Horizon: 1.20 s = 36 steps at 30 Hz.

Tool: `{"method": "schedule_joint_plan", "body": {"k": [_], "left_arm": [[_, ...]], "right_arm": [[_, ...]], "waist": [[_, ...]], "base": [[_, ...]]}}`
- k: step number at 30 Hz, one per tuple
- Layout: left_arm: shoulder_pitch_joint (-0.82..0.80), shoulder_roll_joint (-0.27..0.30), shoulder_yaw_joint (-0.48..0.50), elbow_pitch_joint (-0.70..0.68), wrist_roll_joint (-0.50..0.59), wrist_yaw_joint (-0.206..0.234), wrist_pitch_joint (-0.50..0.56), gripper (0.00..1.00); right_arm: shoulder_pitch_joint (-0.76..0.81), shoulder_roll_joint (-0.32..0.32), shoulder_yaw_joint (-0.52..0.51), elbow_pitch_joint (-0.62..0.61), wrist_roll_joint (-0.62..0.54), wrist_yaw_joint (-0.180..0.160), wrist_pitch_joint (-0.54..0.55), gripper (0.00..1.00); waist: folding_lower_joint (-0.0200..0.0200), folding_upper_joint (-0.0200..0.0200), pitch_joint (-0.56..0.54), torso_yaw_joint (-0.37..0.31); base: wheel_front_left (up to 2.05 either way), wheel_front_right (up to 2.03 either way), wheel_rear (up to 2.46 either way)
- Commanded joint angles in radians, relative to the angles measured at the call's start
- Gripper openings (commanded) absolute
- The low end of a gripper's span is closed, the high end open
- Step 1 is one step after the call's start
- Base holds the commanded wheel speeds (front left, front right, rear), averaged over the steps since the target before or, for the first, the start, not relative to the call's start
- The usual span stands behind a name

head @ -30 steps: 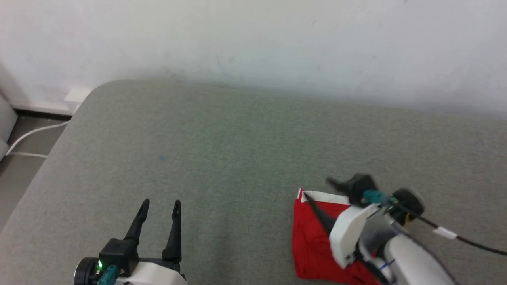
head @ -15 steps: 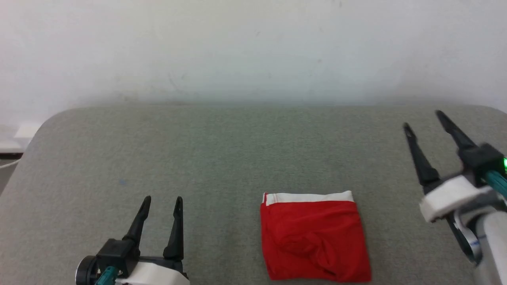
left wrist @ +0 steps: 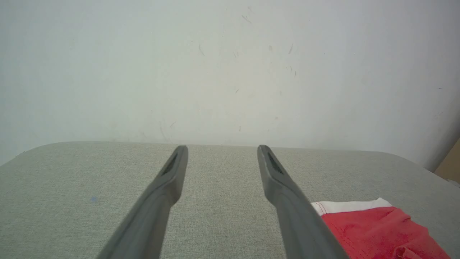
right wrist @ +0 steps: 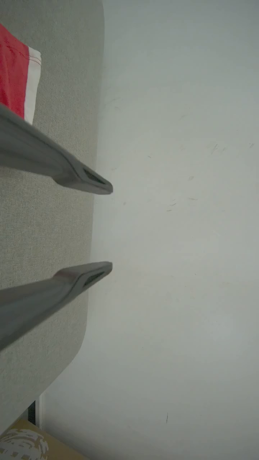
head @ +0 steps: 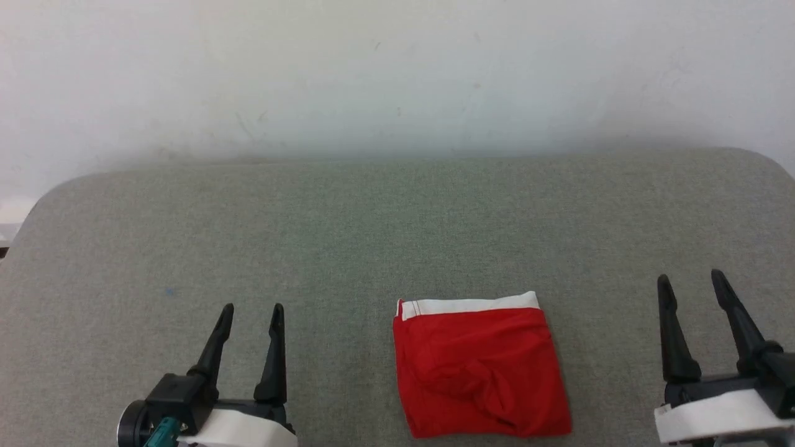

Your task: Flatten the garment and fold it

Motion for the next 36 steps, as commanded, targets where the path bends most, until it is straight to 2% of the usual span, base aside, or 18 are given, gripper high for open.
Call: {"method": "schedule_joint_plan", "body": {"k": [1,7,10,15,21,25,31,36], "left_arm": [[0.014,-0.002,-0.001,-0.007,-0.003,0.005,-0.005,1.00],[0.014,-0.002,-0.007,-0.012,0.002,0.006,-0.005,1.00],[0.008,-0.002,-0.010,-0.012,0.005,0.004,-0.005,1.00],[-0.007,-0.002,-0.017,-0.011,0.010,0.001,-0.005,1.00],[-0.029,-0.002,-0.022,0.001,0.015,-0.004,-0.005,1.00],[-0.055,-0.002,-0.033,0.008,0.016,-0.007,-0.005,1.00],[-0.083,-0.002,-0.051,0.019,0.014,-0.006,-0.005,1.00],[-0.095,-0.002,-0.056,0.023,0.015,-0.003,-0.005,1.00]], "right_arm": [[0.015,0.011,-0.003,-0.011,0.002,-0.002,-0.006,1.00],[0.032,0.026,0.002,-0.018,-0.001,-0.002,0.000,1.00],[0.031,0.025,0.010,-0.023,0.003,-0.002,0.037,1.00],[0.015,-0.045,0.077,-0.024,0.092,-0.002,0.245,1.00],[-0.045,-0.135,0.154,-0.040,0.324,-0.002,0.632,1.00],[-0.091,-0.141,0.155,-0.023,0.421,-0.002,0.822,1.00],[-0.129,-0.121,0.152,0.062,0.425,-0.002,0.952,1.00],[-0.158,-0.090,0.168,0.155,0.394,-0.002,0.967,1.00]], "waist": [[0.0001,-0.0001,0.004,0.002],[0.0001,-0.0001,0.009,0.007],[0.0001,-0.0001,0.016,0.014],[0.0001,-0.0001,0.045,0.034],[0.0001,-0.0001,0.104,0.062],[0.0001,-0.0001,0.140,0.092],[0.0001,-0.0001,0.166,0.135],[0.0001,-0.0001,0.177,0.166]], "base": [[0.00,0.00,0.00],[0.00,0.00,0.00],[0.00,0.00,0.00],[0.00,0.00,0.00],[0.00,0.00,0.00],[0.00,0.00,0.00],[0.00,0.00,0.00],[0.00,0.00,0.00]]}}
